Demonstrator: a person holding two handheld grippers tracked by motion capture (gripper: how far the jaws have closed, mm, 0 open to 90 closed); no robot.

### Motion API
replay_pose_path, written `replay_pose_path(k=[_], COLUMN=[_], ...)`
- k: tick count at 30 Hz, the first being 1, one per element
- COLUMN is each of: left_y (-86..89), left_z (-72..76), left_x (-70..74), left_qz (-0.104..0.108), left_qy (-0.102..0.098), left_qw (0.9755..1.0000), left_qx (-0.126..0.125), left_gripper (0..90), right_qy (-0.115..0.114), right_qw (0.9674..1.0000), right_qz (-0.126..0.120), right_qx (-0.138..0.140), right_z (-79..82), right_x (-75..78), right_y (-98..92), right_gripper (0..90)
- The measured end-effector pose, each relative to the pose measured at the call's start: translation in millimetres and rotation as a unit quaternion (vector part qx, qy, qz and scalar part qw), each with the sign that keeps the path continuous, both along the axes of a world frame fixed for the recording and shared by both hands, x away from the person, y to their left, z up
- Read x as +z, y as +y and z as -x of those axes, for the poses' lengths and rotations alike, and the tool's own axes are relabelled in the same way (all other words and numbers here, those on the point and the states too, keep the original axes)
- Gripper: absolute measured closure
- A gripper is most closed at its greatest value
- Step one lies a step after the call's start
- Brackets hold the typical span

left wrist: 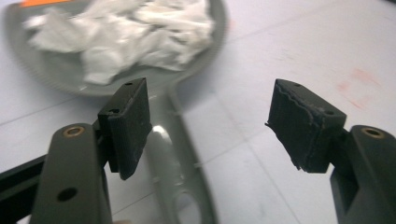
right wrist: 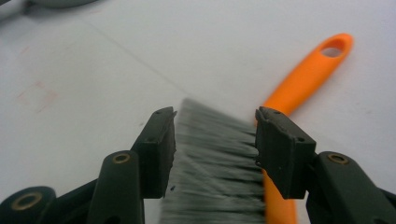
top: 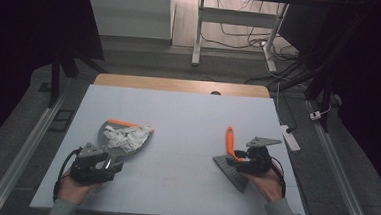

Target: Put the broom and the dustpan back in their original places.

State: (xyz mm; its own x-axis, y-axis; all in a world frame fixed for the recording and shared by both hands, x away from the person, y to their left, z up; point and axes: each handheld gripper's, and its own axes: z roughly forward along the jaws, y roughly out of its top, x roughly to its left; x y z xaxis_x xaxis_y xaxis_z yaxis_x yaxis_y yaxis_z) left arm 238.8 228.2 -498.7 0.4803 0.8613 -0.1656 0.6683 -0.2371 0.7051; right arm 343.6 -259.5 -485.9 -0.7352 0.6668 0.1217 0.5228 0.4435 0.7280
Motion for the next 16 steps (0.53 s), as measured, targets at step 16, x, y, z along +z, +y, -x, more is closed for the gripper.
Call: replay_pose_path(k=[16], left_y=[-0.3], left_z=[-3.8], left_x=[-6.9], left_qz=[0.019], left_qy=[0.011], left_qw=[0.9991], left_qx=[-0.037], left_gripper=[30.6], right_qy=[-0.026], right_qw=[0.9995], right_qz=[-0.003], right_qx=[0.019], right_z=[24.3], right_x=[-4.8], right_y=[-17.6], right_gripper=[47.9])
